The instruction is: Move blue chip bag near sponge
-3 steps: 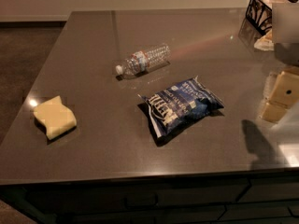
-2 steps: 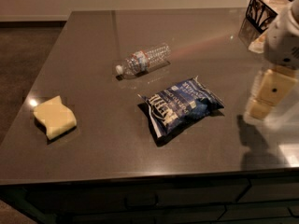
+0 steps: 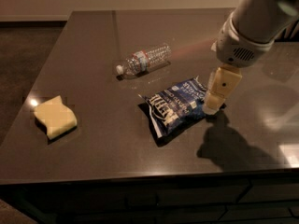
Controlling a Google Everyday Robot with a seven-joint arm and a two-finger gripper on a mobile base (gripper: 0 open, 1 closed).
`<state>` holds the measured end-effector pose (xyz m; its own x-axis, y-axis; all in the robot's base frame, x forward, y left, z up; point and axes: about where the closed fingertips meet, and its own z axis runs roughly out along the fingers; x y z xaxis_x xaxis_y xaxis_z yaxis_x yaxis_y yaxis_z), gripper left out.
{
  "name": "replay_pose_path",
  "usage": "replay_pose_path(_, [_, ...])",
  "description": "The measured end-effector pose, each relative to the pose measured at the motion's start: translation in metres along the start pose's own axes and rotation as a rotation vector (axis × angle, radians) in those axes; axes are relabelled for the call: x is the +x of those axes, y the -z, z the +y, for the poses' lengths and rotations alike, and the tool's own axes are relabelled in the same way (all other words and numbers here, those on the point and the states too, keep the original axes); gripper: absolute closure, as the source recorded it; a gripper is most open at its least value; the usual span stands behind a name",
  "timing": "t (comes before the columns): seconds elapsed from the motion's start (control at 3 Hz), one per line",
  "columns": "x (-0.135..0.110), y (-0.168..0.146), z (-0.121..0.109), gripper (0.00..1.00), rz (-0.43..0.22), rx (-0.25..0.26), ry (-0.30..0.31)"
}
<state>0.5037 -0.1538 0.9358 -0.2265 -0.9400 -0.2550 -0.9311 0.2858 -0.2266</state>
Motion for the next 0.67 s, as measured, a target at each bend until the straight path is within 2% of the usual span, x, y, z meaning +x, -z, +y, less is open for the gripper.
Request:
replay_pose_path(0.33, [-0.024, -0.032, -0.004, 0.0, 0.0, -0.019, 0.083])
replay_pose_path(0.67, [-0.037, -0.061, 0.002, 0.0, 0.018, -0.061, 0.163])
